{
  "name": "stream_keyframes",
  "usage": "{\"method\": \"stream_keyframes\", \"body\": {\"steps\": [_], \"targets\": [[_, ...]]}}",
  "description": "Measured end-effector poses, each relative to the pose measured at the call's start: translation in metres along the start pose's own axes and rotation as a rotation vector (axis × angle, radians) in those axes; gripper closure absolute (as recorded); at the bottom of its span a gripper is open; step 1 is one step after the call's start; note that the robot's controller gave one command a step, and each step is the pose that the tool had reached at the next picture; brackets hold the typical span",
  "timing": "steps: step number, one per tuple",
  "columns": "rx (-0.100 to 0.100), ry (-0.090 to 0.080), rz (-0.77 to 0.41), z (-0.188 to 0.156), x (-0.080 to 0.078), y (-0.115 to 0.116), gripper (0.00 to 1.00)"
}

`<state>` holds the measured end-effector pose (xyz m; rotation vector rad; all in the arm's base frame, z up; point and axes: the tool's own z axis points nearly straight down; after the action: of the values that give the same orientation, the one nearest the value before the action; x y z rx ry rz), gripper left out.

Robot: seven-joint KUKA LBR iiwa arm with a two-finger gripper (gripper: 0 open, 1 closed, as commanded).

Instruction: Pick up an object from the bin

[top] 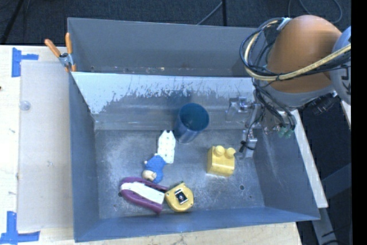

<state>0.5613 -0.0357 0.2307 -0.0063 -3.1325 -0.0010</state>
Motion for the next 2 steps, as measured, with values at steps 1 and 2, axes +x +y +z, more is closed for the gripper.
{"method": "stream_keyframes", "body": {"steps": [1,2], "targets": [[0.0,-0.008,-0.001,-0.005,-0.001,0.0,0.0],[0.001,-0.012,-0.013,0.034,0.007,0.01,0.0]]}}
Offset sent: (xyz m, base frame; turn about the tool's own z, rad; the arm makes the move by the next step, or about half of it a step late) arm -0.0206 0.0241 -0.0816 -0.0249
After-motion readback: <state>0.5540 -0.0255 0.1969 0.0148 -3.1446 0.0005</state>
